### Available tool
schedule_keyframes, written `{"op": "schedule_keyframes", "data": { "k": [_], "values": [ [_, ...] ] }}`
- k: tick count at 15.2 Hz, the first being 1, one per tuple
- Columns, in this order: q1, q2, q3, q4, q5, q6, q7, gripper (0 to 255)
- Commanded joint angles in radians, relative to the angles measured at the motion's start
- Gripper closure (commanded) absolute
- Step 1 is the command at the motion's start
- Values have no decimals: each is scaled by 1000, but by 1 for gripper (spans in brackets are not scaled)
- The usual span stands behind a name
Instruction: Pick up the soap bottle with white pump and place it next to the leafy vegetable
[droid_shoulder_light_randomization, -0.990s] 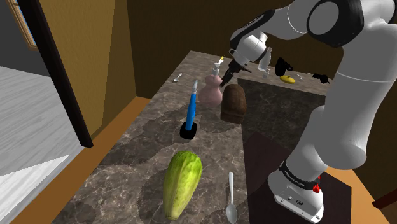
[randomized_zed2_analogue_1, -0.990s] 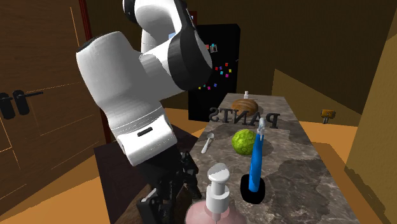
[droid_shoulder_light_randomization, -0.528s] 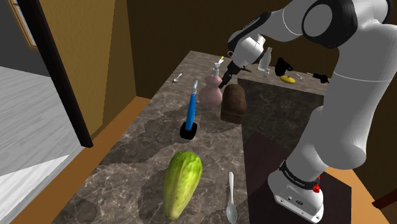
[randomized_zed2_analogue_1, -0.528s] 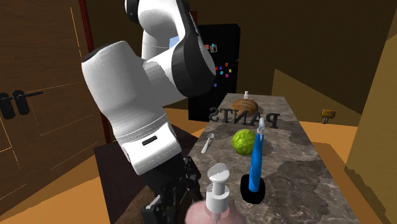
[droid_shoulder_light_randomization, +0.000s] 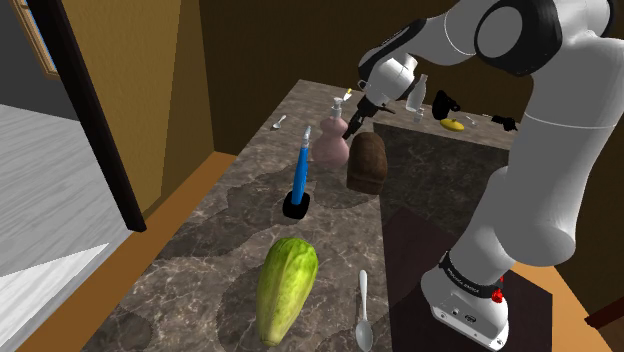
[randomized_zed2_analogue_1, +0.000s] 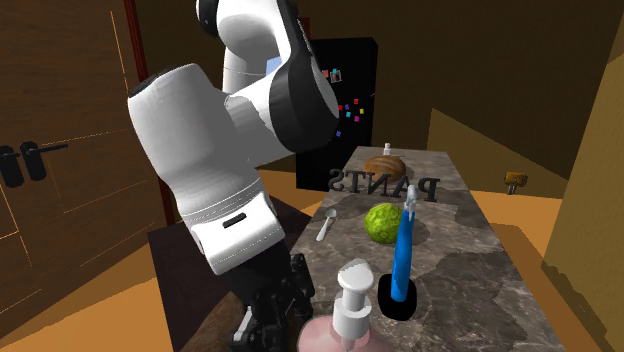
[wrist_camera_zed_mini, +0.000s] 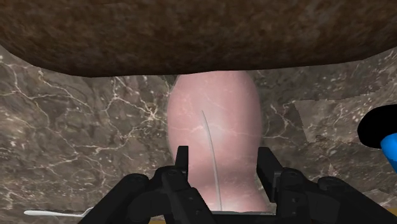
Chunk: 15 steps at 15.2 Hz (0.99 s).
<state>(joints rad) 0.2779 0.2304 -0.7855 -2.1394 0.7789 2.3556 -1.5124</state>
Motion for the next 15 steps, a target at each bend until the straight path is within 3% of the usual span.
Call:
{"op": "schedule_keyframes", "data": {
  "k": [1, 4, 15],
  "values": [
    [0, 0, 1, 0, 0, 0, 0, 255],
    [0, 1, 1, -1, 1, 0, -1, 255],
    [42, -114, -46, 33, -165, -67, 141, 255]
  ]
}}
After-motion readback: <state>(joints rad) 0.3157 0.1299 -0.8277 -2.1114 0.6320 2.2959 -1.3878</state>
